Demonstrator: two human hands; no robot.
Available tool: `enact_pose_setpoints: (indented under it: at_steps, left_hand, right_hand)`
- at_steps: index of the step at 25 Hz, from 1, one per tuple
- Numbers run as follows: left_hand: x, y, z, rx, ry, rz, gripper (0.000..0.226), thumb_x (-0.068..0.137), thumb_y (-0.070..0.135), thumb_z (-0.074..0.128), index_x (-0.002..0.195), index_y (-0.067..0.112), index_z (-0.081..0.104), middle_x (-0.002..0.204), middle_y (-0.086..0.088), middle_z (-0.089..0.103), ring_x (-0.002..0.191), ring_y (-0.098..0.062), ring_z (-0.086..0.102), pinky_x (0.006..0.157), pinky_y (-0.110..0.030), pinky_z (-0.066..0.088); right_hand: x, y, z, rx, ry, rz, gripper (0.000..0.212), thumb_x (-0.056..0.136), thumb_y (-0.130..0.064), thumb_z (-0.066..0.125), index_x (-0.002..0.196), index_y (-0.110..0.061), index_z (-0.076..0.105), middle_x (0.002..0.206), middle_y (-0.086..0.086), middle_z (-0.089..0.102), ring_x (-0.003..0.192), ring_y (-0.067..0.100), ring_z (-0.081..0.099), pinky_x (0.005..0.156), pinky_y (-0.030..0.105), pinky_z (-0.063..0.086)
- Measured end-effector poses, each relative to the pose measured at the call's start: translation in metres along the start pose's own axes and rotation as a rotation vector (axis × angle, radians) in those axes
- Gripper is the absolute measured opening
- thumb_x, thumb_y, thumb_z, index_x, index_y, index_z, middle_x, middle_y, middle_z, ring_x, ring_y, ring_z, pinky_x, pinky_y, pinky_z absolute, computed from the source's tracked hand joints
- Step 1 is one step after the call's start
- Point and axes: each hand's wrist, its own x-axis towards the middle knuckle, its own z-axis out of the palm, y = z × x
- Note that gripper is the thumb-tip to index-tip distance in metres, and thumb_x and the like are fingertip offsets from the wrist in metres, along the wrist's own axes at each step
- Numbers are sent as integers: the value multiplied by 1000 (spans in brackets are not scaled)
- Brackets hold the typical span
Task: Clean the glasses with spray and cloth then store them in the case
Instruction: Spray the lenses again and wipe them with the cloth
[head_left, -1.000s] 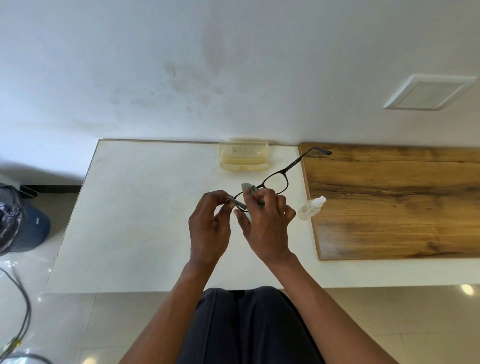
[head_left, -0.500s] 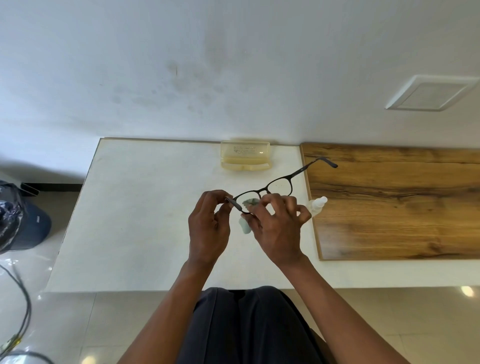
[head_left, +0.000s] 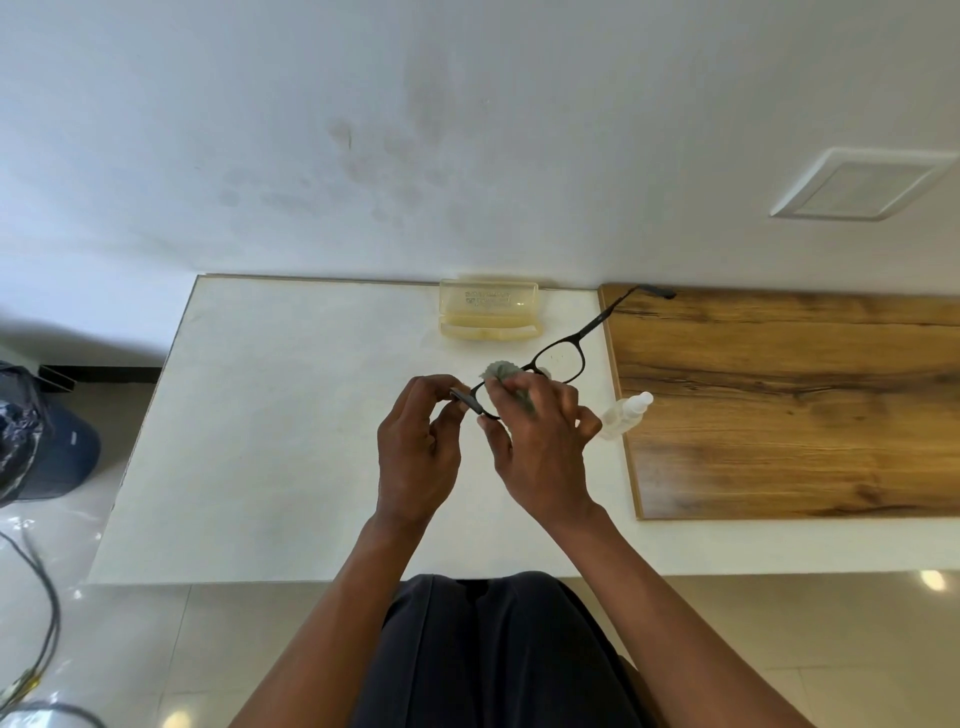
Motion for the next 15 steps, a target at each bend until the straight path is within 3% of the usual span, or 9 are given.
enact_pose_setpoints:
  at_steps: [3,8,11,15]
  left_hand:
    - [2,0,0,17,11,2,32,81,-9,60,91,22,54,85,1,61,83,6,55,75,-11,44]
    - [0,-2,0,37,27,-13,33,81,-9,60,91,22,54,86,2,61,84,8,54,74,-9,43]
    - [0,-3,0,35,30,-2,32,80,-12,61,90,18,56,85,2,61,83,8,55,73,-9,44]
    - [0,-1,-1,30,25,-5,37,80,-13,60,89,22,54,85,5,60,83,7,55,74,-10,44]
  right_hand:
    - [-1,-2,-1,45,43,-44,28,76,-27,63,103,-22,68,105,-1,64,106,18,40,78,28,15]
    - [-4,1,-3,76,96,-100,22,72,-22,69,94,-25,66,98,-7,68,104,15,43,77,32,21]
    - [-5,4,-3,34,104,-91,36,69,-21,74,100,-24,55,98,-4,67,103,16,42,77,34,22]
    - [-8,8,-1,-47,72,-89,44,67,-21,77,109,-21,61,102,1,64,100,21,39,76,37,25]
